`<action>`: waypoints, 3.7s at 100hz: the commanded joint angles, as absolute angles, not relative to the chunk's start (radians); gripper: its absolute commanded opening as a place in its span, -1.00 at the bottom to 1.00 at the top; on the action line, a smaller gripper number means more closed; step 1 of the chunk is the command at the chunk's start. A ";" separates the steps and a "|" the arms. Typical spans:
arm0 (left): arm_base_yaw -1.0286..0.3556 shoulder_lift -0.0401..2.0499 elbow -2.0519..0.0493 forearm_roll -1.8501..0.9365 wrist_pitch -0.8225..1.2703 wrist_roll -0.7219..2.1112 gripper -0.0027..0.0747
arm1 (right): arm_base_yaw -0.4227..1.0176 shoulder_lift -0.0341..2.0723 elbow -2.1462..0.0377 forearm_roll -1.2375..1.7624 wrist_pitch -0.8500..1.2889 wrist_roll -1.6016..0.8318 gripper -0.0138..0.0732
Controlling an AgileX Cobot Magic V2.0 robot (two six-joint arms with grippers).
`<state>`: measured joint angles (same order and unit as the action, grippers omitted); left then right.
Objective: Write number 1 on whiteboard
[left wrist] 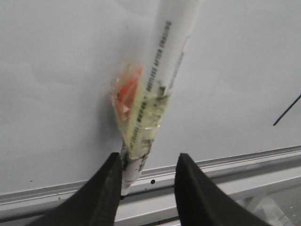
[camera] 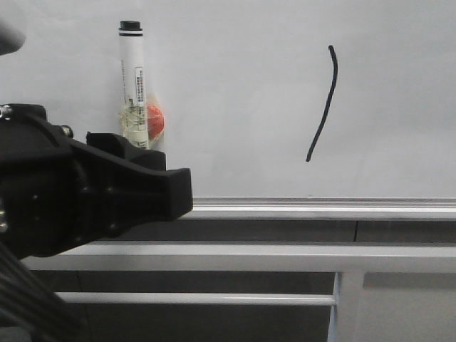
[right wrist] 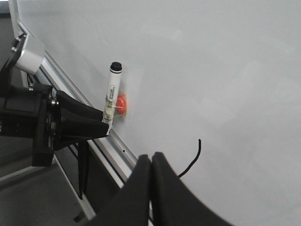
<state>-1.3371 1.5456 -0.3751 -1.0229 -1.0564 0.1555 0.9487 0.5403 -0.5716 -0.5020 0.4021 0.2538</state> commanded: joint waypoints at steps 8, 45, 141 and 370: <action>-1.387 1.499 -0.386 -1.136 -1.182 0.217 -0.33 | 0.942 0.540 -0.598 -0.535 0.333 0.254 -0.78; -1.547 1.254 -0.320 -1.408 -1.225 0.537 -0.98 | 0.942 0.540 -0.598 -0.541 0.352 0.254 -0.78; -1.551 0.689 -0.265 -1.482 -1.300 1.213 -0.98 | 0.942 0.140 -0.041 -0.532 0.084 0.349 -0.78; 0.005 0.166 -0.160 -1.158 -0.184 1.056 -0.98 | 0.942 0.140 -0.032 -0.532 0.093 0.349 -0.78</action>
<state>0.0004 0.1822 -0.1507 -1.4109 -0.2471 1.2447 0.9487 0.1331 -0.0050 -0.5200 0.1558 0.3502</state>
